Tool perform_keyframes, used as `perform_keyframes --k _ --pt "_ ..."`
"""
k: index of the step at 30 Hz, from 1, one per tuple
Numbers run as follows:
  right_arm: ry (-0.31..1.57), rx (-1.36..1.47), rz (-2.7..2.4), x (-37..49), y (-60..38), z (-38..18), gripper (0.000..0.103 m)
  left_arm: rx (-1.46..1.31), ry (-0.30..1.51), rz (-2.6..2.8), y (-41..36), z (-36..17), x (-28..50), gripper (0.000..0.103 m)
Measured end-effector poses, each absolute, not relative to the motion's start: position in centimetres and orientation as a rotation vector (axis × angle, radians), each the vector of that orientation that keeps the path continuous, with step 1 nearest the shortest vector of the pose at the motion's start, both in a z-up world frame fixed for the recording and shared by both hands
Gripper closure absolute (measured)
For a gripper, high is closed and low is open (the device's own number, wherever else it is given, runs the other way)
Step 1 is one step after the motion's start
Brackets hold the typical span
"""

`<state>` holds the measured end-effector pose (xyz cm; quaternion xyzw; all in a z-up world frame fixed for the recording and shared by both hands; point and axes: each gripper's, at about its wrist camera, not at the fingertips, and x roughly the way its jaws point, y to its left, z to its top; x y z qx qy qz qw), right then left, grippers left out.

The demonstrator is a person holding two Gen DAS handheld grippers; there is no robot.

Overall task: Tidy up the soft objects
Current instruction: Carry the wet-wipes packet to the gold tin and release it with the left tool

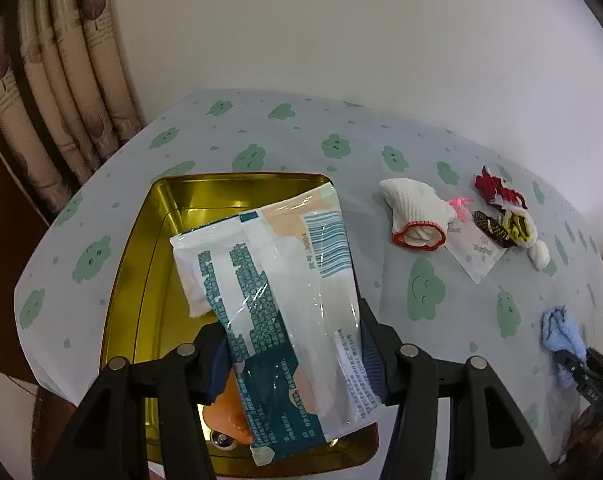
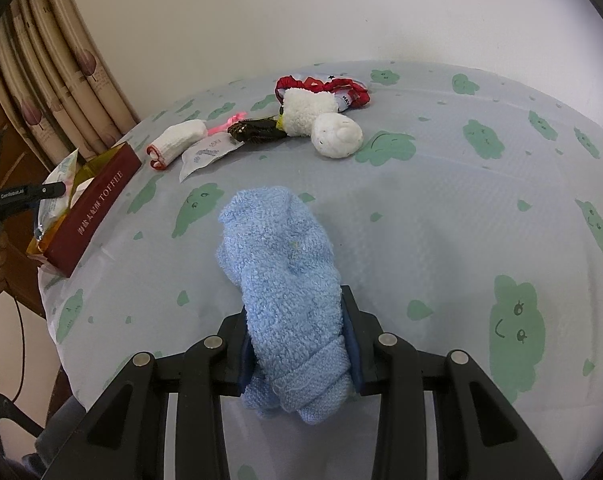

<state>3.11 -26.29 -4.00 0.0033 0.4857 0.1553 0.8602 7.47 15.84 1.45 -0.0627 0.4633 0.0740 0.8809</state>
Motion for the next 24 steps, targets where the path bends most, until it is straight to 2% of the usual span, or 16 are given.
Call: perform_keyframes --k 9,24 --pt "1.023 0.002 0.309 3.1 -26.0 -3.9 0.069 -0.028 0.968 0.159 14.3 1.2 7.8 0.043" --pt "1.062 0.156 0.318 3.2 -26.4 -3.1 0.070 0.017 0.928 0.219 14.8 2.4 6.7 0.043"
